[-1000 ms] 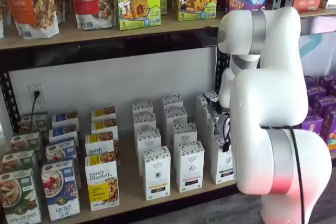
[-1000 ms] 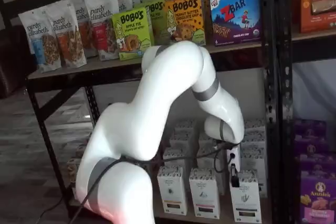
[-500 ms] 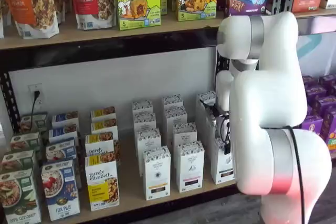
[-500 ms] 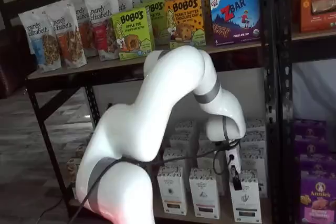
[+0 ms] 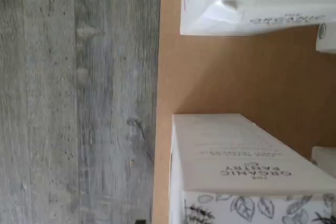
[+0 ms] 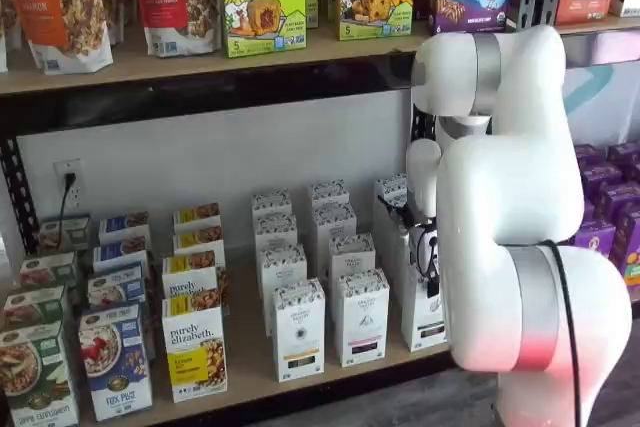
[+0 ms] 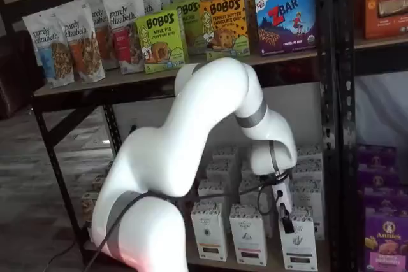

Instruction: Pick up the white box with a green strip in the middle, on the bottom shelf, the sixth box from the left

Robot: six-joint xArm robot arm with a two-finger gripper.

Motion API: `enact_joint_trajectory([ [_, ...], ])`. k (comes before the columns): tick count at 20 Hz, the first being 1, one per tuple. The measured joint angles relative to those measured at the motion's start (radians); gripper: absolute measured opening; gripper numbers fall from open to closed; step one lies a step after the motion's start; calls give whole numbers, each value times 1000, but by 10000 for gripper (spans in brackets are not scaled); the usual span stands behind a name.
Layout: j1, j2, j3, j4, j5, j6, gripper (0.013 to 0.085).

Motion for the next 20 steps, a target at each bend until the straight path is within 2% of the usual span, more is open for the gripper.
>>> enact_joint_trajectory([
  [7, -6, 13, -5, -50, -17, 41, 850],
  [10, -6, 21, -8, -57, -23, 47, 850],
  [13, -7, 27, -13, -31, -29, 23, 850],
  [14, -7, 28, -16, -23, -26, 16, 810],
  [15, -6, 29, -18, -17, -23, 11, 810],
  [17, -6, 30, -19, -10, -26, 4, 730],
  [20, -7, 29, -22, 3, -21, -8, 730],
])
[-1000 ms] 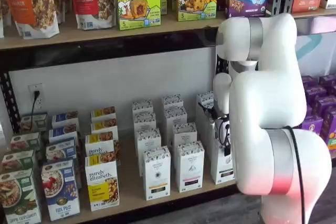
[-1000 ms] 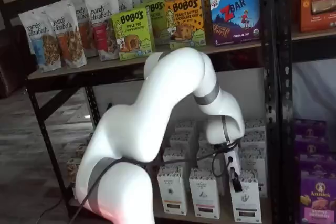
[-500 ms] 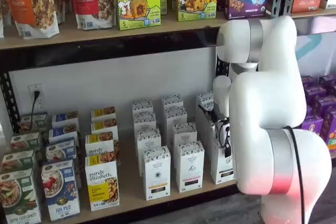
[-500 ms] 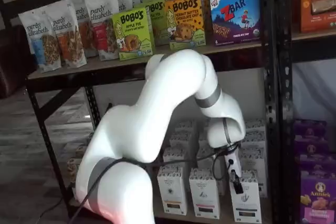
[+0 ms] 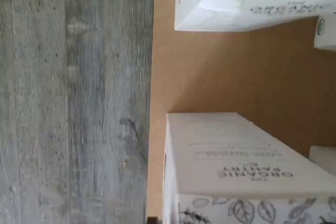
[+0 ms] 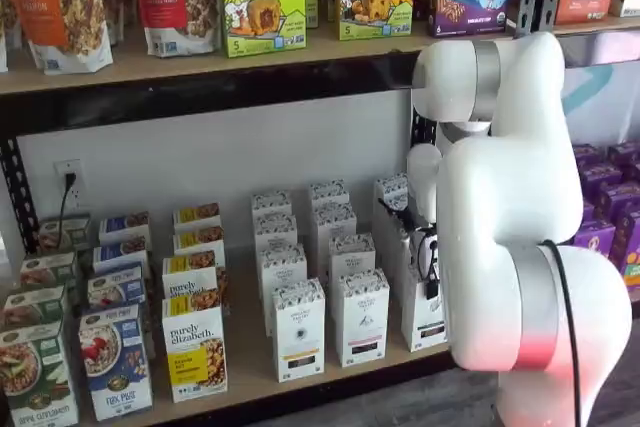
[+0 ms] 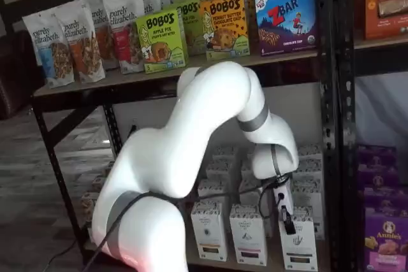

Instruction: Pick up the white box with a green strip in the middle, on the bottom shelf, the sixth box from the left

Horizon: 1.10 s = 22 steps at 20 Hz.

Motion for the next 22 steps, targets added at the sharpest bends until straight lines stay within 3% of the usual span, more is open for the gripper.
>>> enact_joint_trajectory([
  [14, 3, -12, 11, -22, 10, 23, 730],
  [18, 3, -22, 24, -11, 8, 13, 610],
  [22, 2, -37, 43, 1, 6, 2, 570],
])
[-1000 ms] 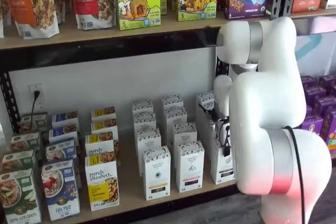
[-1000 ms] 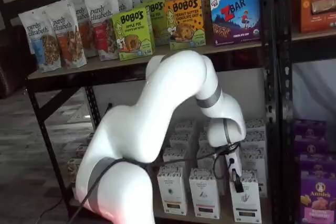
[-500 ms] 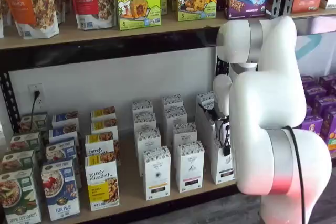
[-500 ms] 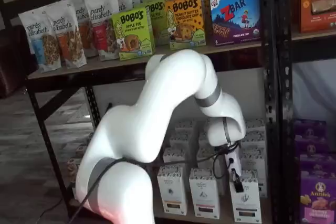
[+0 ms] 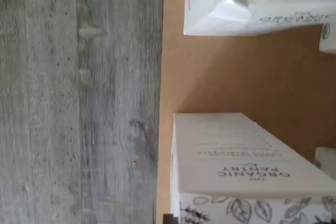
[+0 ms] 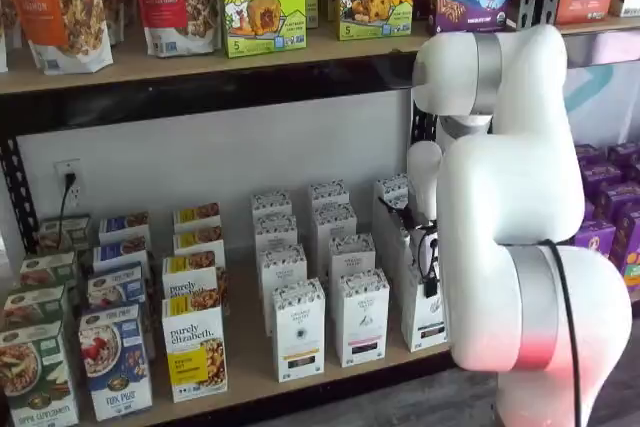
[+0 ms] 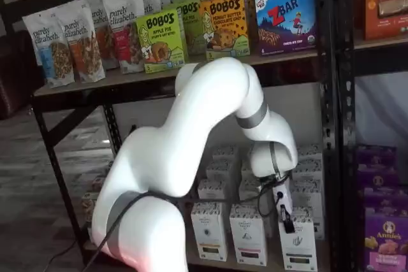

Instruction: Pick up the white box with a green strip in the middle, on the bottom shelf, the sixth box from the left

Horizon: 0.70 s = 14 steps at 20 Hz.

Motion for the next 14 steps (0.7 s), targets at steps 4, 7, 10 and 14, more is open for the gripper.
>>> enact_joint_trajectory([
  [4, -4, -18, 32, -64, -28, 56, 570],
  [7, -5, -38, 68, -119, -38, 109, 570],
  [10, -5, -73, 135, -207, -55, 195, 570],
  [14, -16, -131, 237, -349, -110, 328, 570],
])
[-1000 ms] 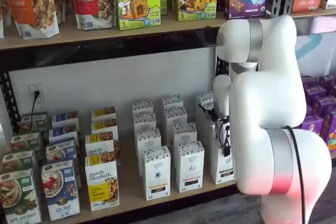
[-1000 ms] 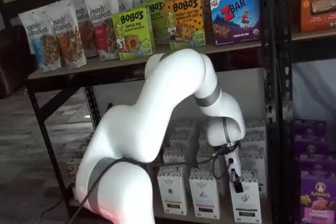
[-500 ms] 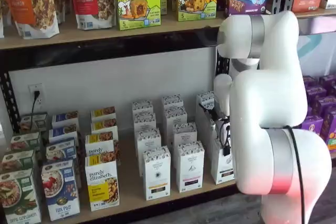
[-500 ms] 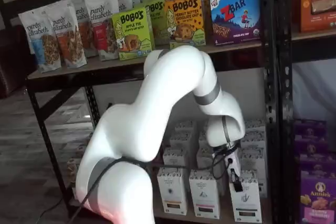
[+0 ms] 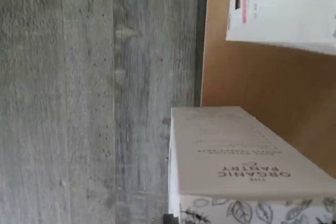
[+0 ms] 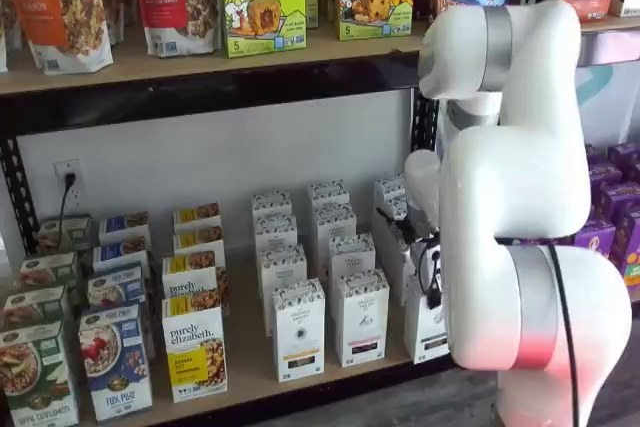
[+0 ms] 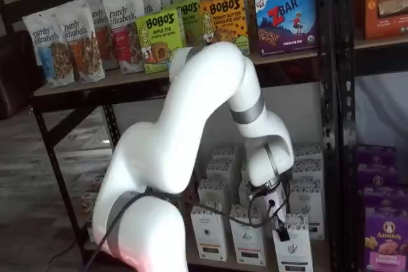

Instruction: Pick up the white box with a green strip in the middle, on the bottom shelf, the sixth box from the left

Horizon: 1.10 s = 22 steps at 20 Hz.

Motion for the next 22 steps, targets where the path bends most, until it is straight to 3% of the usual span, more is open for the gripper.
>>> enact_joint_trajectory([
  [5, -23, -130, 161, -274, -65, 245, 570],
  [11, 9, -315, 345, -345, -18, 339, 570],
  [15, 54, -453, 473, -286, 38, 321, 570],
  [22, 106, -667, 627, -128, 104, 208, 570],
])
